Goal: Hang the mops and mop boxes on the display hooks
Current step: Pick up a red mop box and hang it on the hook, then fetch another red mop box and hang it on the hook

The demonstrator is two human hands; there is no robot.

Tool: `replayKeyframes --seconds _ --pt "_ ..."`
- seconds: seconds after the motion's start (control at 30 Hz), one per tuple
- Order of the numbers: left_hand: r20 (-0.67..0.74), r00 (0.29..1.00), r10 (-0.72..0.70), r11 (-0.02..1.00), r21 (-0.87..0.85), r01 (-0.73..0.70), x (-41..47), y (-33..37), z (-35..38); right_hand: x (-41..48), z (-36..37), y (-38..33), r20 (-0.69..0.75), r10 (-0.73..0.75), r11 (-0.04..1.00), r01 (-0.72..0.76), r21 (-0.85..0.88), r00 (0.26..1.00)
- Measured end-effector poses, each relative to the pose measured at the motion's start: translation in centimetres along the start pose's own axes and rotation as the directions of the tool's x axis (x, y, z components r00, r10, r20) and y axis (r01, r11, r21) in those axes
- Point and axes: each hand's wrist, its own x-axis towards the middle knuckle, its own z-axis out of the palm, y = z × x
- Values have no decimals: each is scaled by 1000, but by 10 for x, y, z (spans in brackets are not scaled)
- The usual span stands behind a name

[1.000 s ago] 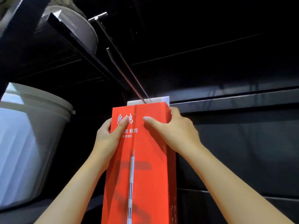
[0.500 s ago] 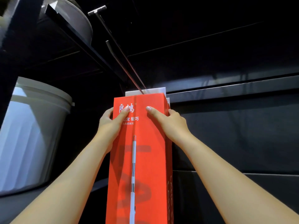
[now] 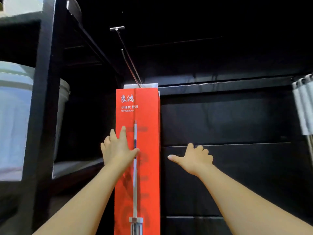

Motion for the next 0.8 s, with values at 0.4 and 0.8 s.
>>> replayKeyframes --seconds 0.4,0.8 --pt "486 862 144 980 53 -194 -200 25 61 -187 2 177 75 282 859 -216 -464 957" --pt "762 428 486 829 -246 -503 -434 154 114 -413 -35 364 72 754 594 -631 -499 653"
